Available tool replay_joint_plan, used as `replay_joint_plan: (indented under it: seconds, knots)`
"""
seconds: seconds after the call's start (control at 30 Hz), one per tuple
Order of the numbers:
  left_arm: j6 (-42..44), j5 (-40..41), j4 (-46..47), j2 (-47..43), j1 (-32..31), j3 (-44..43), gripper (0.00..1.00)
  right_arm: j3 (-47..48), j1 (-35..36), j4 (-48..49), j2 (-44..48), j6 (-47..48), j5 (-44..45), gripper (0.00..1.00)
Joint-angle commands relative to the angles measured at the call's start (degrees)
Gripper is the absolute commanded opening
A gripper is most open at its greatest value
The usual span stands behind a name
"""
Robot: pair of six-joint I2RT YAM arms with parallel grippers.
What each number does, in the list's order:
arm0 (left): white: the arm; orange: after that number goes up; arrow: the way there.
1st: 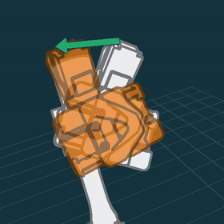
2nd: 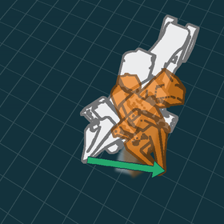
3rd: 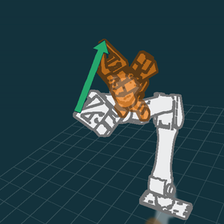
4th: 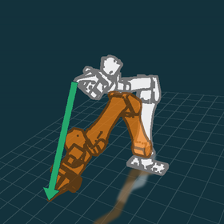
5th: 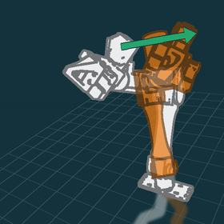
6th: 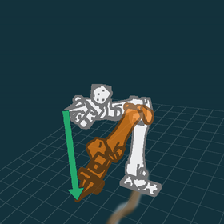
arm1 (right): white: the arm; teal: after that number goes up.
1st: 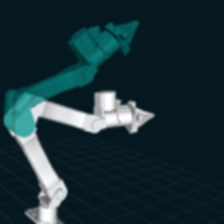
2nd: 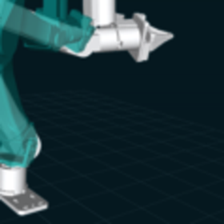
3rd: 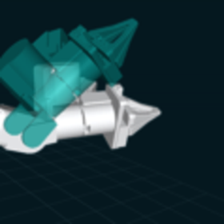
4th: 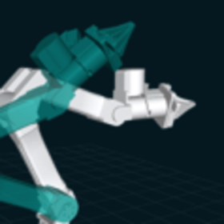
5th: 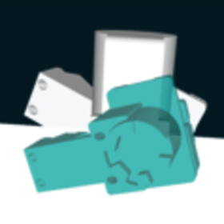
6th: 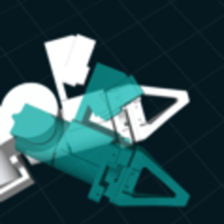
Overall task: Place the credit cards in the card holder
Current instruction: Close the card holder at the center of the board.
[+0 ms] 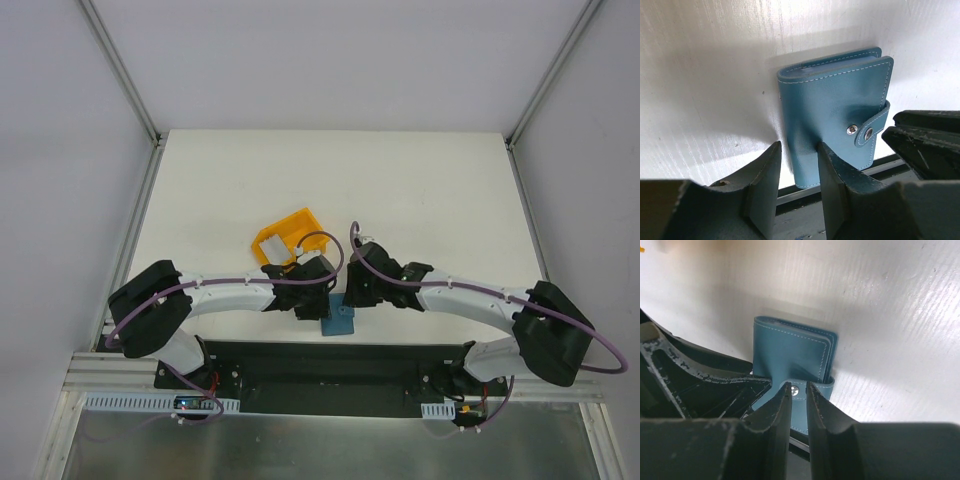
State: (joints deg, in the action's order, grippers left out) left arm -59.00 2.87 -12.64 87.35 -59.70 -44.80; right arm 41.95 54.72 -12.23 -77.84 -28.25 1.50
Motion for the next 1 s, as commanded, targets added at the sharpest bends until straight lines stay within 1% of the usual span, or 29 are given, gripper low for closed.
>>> replay_joint_plan:
  seconds: [0.0, 0.13, 0.17, 0.37, 0.6, 0.63, 0.83, 0.97]
  knots:
    - [0.3, 0.7, -1.6, 0.9, -0.8, 1.8, 0.34, 1.7, -0.4, 0.1, -0.7, 0.2, -0.5, 0.2]
    - [0.2, 0.7, -1.6, 1.0, -0.8, 1.8, 0.34, 0.1, -0.1, 2.2, -0.9, -1.2, -0.9, 0.18]
    - [0.2, 0.6, -1.6, 1.0, -0.8, 1.8, 0.34, -0.4, 0.0, 2.9, -0.8, -1.5, -2.9, 0.18]
    - [0.3, 0.7, -1.6, 1.2, -0.9, 1.6, 0.34, -1.3, 1.1, 3.9, -1.3, -3.2, -2.8, 0.17]
    - [0.3, 0.6, -1.6, 1.1, -0.8, 1.5, 0.35, -2.2, 1.6, 3.5, 0.0, -3.5, -1.8, 0.17]
    - [0.4, 0.6, -1.6, 1.0, -0.8, 1.5, 0.35, -2.4, 1.6, 3.1, 0.6, -3.4, 0.8, 0.17]
    - [0.4, 0.9, -1.6, 0.5, -0.8, 1.6, 0.35, -3.8, 0.6, 3.1, 5.1, -2.1, 1.3, 0.2]
    - [0.4, 1.0, -1.6, 0.7, -0.8, 1.5, 0.35, -4.4, 0.6, 3.1, 4.7, -2.7, 0.2, 0.2]
